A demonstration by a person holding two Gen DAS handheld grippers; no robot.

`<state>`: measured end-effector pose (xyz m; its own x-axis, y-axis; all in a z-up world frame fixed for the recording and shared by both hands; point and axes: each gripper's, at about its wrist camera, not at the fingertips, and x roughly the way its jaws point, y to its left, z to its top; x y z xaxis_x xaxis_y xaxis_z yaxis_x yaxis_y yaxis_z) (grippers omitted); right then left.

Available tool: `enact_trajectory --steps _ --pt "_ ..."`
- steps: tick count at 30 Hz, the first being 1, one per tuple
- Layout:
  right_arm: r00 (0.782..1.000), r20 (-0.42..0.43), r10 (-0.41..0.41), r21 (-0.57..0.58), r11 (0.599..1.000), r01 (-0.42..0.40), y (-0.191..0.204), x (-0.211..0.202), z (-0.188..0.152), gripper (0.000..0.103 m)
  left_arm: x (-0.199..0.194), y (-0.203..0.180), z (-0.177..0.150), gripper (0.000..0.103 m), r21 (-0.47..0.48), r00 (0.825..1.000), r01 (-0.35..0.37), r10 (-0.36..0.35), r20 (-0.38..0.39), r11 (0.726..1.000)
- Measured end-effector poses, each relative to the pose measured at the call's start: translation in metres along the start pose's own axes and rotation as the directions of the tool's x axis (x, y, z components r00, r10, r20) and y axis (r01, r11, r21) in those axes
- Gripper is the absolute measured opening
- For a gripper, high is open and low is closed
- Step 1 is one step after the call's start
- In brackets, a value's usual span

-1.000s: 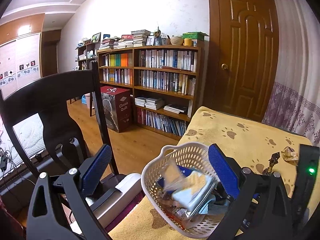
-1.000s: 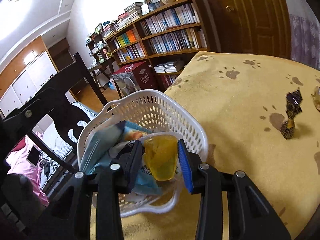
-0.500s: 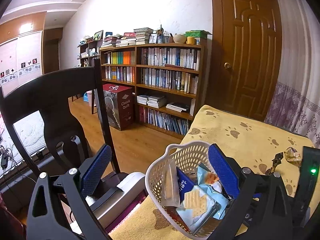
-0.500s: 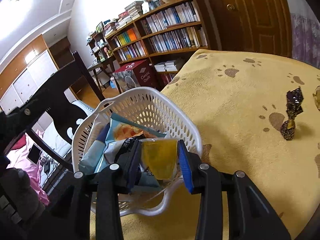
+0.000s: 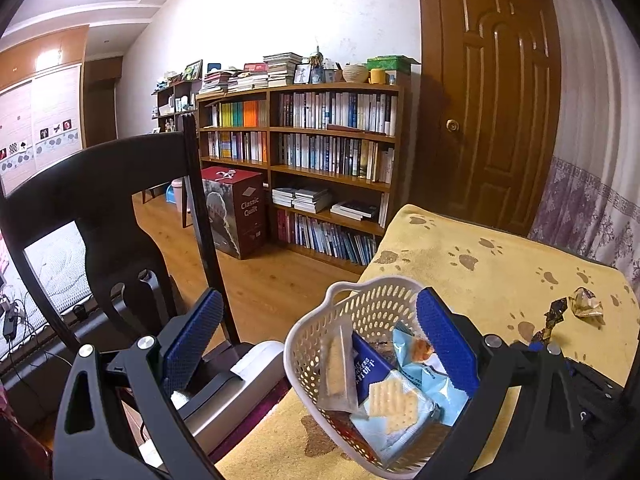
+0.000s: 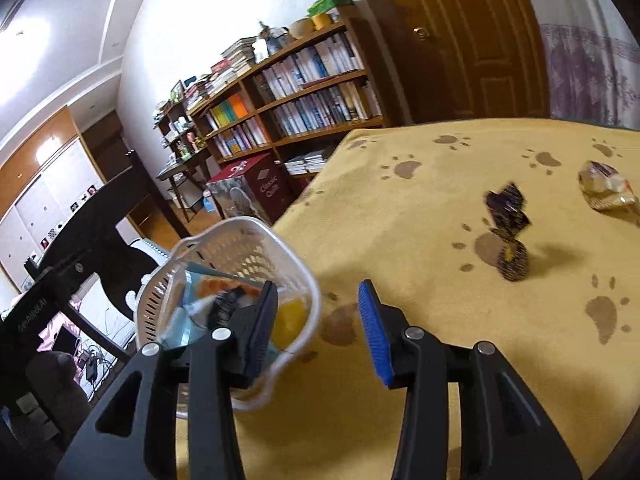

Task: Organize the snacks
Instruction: 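Move both grippers back toward the dark wrapped candy and brown bag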

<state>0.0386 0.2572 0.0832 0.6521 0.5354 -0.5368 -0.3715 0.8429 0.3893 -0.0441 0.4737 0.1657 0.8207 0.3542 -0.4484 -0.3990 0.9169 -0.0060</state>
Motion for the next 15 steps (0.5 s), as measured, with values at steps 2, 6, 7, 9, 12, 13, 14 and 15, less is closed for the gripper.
enact_trajectory --steps 2,6,7,9,12,13,14,15 --pt "1.000 -0.009 -0.023 0.012 1.000 0.023 -0.012 -0.001 -0.005 0.043 0.000 -0.003 -0.001 0.099 0.009 1.000 0.003 -0.003 -0.001 1.000" --pt "0.998 -0.022 -0.064 0.046 0.997 0.065 -0.038 -0.005 -0.014 0.046 0.001 -0.014 -0.005 0.099 0.035 1.000 0.009 -0.009 -0.007 0.999" --pt "0.997 -0.024 -0.079 0.055 0.995 0.080 -0.047 -0.008 -0.016 0.047 0.001 -0.016 -0.006 0.099 0.041 1.000 0.011 -0.011 -0.009 0.999" --pt "0.994 -0.026 -0.106 0.074 0.991 0.108 -0.063 -0.011 -0.019 0.049 0.001 -0.021 -0.007 0.099 0.051 1.000 0.015 -0.014 -0.014 0.999" --pt "0.988 -0.029 -0.151 0.095 0.984 0.153 -0.086 -0.018 -0.022 0.049 0.002 -0.031 -0.011 0.099 0.078 1.000 0.024 -0.023 -0.020 0.997" --pt "0.986 -0.030 -0.166 0.100 0.981 0.168 -0.094 -0.021 -0.023 0.049 0.002 -0.034 -0.012 0.099 0.085 0.999 0.027 -0.025 -0.021 0.996" --pt "0.982 -0.031 -0.185 0.106 0.977 0.187 -0.103 -0.023 -0.024 0.049 0.002 -0.039 -0.014 0.099 0.096 0.999 0.036 -0.034 -0.025 0.995" --pt "0.979 -0.033 -0.200 0.114 0.972 0.203 -0.111 -0.026 -0.025 0.049 0.001 -0.043 -0.015 0.099 0.101 0.999 0.043 -0.040 -0.028 0.994"
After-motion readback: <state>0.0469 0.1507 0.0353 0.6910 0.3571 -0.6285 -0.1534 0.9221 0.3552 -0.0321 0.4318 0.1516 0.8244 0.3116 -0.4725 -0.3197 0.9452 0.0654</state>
